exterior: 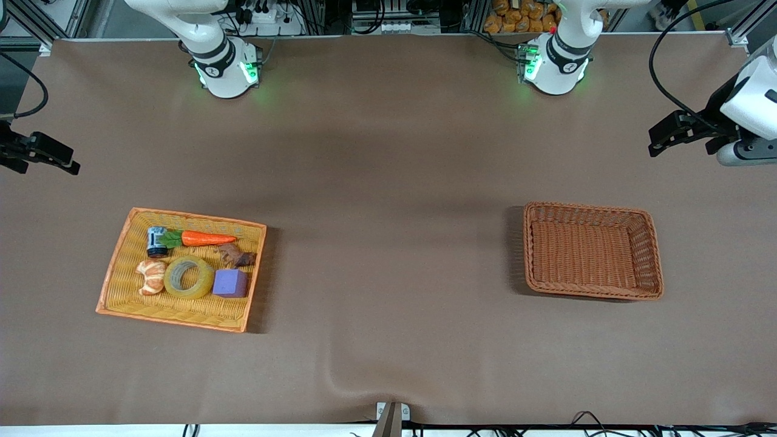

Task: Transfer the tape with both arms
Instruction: 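Reach the right gripper down toward the tape roll in the yellow tray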

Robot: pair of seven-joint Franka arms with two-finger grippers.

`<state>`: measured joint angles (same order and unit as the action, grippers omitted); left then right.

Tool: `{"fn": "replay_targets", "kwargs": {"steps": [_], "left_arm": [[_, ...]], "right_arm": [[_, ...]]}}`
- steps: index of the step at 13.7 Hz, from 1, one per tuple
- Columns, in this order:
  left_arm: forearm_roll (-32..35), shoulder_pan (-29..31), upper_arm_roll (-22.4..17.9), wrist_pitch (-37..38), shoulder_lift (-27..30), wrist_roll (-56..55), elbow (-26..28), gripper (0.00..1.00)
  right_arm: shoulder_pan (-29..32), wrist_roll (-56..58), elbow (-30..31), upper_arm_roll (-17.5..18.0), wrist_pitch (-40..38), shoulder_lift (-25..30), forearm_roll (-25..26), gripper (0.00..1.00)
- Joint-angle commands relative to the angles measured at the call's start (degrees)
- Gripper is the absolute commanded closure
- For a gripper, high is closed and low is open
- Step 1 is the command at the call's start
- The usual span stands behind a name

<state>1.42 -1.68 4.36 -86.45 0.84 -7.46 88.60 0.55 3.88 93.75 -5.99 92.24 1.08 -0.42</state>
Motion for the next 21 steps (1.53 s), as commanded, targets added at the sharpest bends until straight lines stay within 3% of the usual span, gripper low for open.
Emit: {"fn": "replay_targets", "kwargs": {"steps": [1, 8, 12, 16, 21], "left_arm": [[-0.6, 0.2, 0.0, 0.8, -0.5, -0.1, -1.2, 0.00], [-1.2, 0.4, -0.1, 0.8, -1.1, 0.2, -1.3, 0.00], [-1.3, 0.3, 0.0, 0.8, -1.7, -0.3, -1.1, 0.00], [-1.4, 0.3, 0.0, 0.8, -1.7, -0.5, -1.0, 0.00], [-1.5, 0.4, 0.0, 0.5, -1.7, -0.8, -1.0, 0.00]], "right_arm": [[0.9, -0.9, 0.4, 0.6, -0.1, 0.5, 0.2, 0.00], [1.6, -0.3, 0.2, 0.8, 0.1, 0.1, 0.2, 0.00], [-1.3, 2.0, 0.2, 1.0, 2.1, -3.2, 0.2, 0.00], [-4.0, 9.8, -0.1, 1.0, 7.1, -9.9, 0.7, 0.00], [-4.1, 13.5, 0.7, 1.2, 15.5, -20.4, -7.2, 0.00]]}}
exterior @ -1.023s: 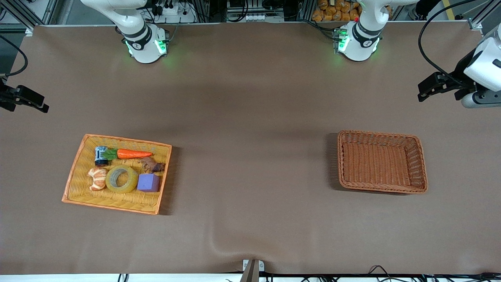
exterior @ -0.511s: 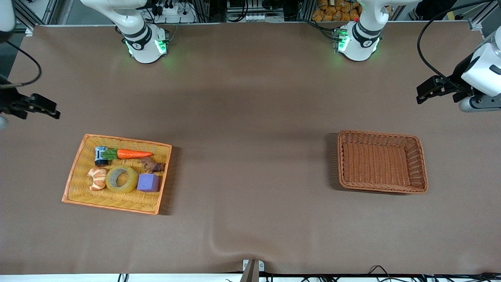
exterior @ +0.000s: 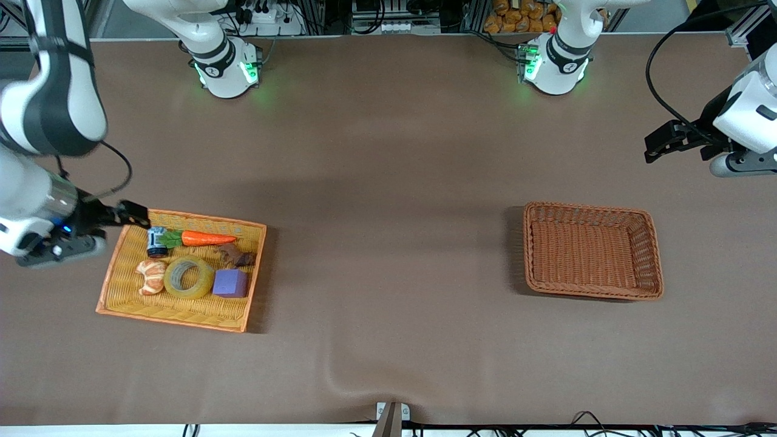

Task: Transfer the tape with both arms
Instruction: 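Reach the right gripper down toward the tape roll in the yellow tray, then close the right gripper on the rim of the tape roll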

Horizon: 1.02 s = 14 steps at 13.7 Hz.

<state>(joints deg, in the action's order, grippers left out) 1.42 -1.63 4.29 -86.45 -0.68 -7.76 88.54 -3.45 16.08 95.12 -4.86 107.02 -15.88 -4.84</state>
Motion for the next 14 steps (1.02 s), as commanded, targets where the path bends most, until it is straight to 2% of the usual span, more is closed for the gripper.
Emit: {"fn": "replay_targets", "kwargs": {"steps": [1, 4, 8, 12, 14], "left_arm": [[-1.5, 0.3, 0.0, 0.5, -0.2, -0.4, -0.9, 0.00], [-1.5, 1.0, 0.0, 0.5, -0.2, -0.4, -0.9, 0.00], [-1.6, 1.0, 0.0, 0.5, -0.1, -0.4, -0.8, 0.00], [-1.6, 1.3, 0.0, 0.5, -0.1, -0.4, -0.7, 0.00], [-1.6, 1.2, 0.0, 0.5, -0.2, -0.4, -0.7, 0.00]], "right_arm": [[-0.9, 2.1, -0.6, 0.0, 1.8, -5.5, -2.8, 0.00], [-0.5, 14.5, -0.5, 0.0, 8.4, -10.2, -2.9, 0.00], [-1.1, 16.5, -0.3, 0.0, 14.5, -16.7, -2.8, 0.00], [-0.2, 17.6, -0.3, 0.1, 15.7, -21.5, -3.1, 0.00], [-1.1, 17.6, -0.1, 0.1, 15.7, -21.9, -3.3, 0.11]]}}
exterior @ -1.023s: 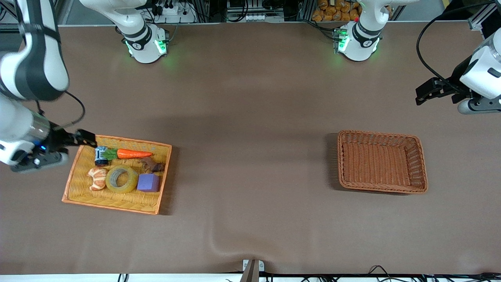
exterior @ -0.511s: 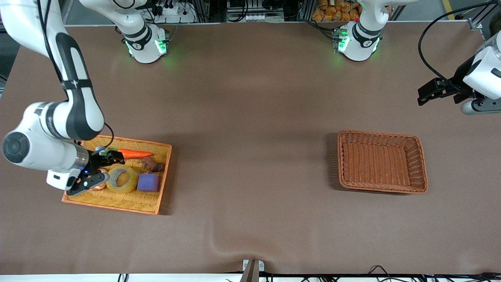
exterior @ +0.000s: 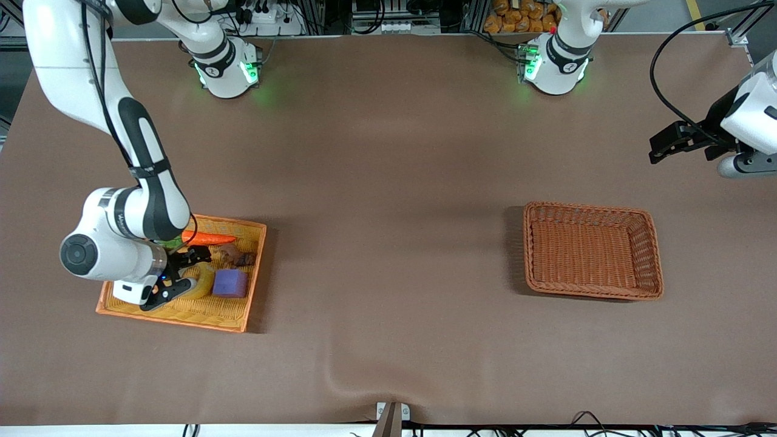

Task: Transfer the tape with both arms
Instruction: 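Close the right gripper on the rim of the tape roll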

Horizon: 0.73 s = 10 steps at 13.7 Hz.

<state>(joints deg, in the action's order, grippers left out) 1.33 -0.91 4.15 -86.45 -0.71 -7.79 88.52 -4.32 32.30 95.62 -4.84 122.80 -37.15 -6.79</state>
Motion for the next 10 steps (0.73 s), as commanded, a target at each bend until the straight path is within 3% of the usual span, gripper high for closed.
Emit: {"fn": "replay_targets", "kwargs": {"steps": [1, 3, 4, 5, 10], "left_arm": [[-1.4, 0.5, 0.2, 0.5, -0.2, -0.3, -0.7, 0.00], [-1.4, 0.6, 0.2, 0.5, -0.2, -0.3, -0.7, 0.00], [-1.4, 0.6, 0.2, 0.5, -0.2, -0.3, -0.7, 0.00], [-1.5, 0.6, 0.2, 0.5, -0.2, -0.4, -0.6, 0.00], [-1.5, 0.6, 0.2, 0.4, -0.6, -0.3, -0.5, 0.00]], "right_arm": [[-0.5, 1.4, -0.5, 0.1, -0.1, -1.1, -1.4, 0.20], [-1.0, 1.0, -0.6, 0.1, -0.5, -1.0, -1.4, 0.44], [-1.0, 0.9, -0.6, 0.1, -0.9, -0.8, -1.4, 0.77], [-1.0, 0.8, -0.8, 0.1, -1.6, -0.5, -1.3, 0.99], [-0.9, 1.0, -3.1, 0.0, -4.4, 3.1, -1.2, 1.00]]}}
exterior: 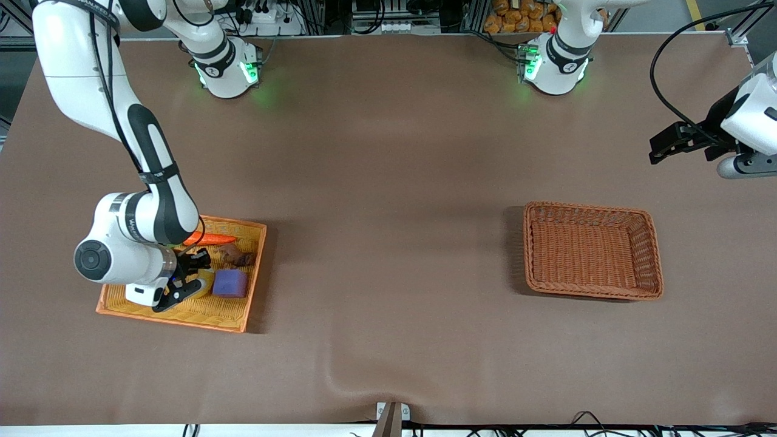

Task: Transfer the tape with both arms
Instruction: 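Close the right gripper on the rim of the tape roll, then lift the tape roll with the right gripper and carry it toward the basket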

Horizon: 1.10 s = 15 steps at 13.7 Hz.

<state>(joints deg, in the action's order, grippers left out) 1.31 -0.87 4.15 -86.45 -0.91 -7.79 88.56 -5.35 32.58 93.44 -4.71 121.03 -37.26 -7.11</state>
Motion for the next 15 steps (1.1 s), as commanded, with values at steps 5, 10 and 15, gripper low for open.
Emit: {"fn": "replay_targets", "kwargs": {"steps": [5, 10, 15], "left_arm": [[-1.5, 0.5, 0.1, 0.5, -0.6, -0.4, -0.4, 0.00], [-1.5, 0.7, 0.1, 0.5, -0.8, -0.4, -0.3, 0.00], [-1.4, 0.5, 0.2, 0.4, -1.3, -0.4, -0.4, 0.00]], "right_arm": [[-1.8, -1.8, -8.5, 0.0, -12.0, 7.5, -0.4, 1.00], [-13.3, -23.0, -14.8, 0.1, -19.4, 7.4, -1.1, 1.00], [-30.9, -47.3, -17.4, 0.1, -6.3, 0.2, -4.0, 1.00]]}}
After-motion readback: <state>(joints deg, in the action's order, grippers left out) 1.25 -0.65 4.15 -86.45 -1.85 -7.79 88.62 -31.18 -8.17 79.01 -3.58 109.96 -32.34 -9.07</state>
